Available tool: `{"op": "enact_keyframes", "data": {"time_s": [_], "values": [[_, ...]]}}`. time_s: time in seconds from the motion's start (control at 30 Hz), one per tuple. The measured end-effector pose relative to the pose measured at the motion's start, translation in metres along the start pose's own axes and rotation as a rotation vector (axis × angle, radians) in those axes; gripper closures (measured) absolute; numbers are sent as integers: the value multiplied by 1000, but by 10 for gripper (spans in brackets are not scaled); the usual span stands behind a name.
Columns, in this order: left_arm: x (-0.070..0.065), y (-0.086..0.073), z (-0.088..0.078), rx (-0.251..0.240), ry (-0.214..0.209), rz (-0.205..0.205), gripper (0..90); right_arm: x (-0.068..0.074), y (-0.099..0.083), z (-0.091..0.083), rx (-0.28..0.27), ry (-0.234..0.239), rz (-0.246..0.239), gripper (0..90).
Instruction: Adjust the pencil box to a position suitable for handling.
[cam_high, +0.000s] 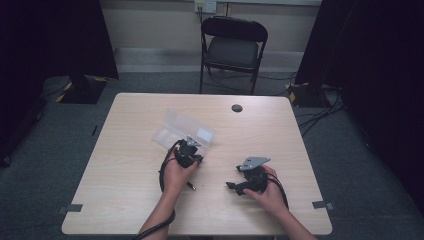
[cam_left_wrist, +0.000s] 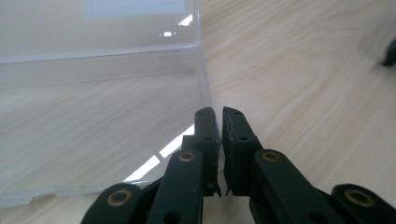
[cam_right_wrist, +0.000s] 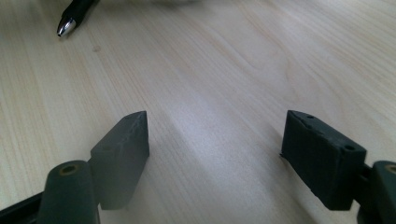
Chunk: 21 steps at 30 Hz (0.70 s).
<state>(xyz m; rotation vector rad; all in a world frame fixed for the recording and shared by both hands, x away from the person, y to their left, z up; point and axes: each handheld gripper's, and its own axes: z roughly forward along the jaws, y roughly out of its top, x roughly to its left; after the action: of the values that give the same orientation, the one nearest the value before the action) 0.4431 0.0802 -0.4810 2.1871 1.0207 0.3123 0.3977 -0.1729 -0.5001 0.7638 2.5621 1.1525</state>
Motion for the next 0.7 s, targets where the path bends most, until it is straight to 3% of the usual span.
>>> {"op": "enact_keyframes", "data": {"time_s": [0.07,0.2,0.3,0.4,0.5,0.6,0.7], "values": [[-10,4,2,20,-8,21,857,0,0,0,1,4,3,229],[-15,5,4,15,-23,18,847,0,0,0,1,3,2,229],[-14,5,2,-3,-39,4,744,0,0,0,2,0,-1,229],[-12,5,-10,-38,-15,15,627,0,0,0,2,0,0,229],[-8,3,-24,-57,-25,21,551,0,0,0,2,0,0,229],[2,-14,-48,-64,-18,22,510,0,0,0,1,0,-3,229],[7,-24,-58,-61,-24,27,455,0,0,0,2,0,-3,229]]}}
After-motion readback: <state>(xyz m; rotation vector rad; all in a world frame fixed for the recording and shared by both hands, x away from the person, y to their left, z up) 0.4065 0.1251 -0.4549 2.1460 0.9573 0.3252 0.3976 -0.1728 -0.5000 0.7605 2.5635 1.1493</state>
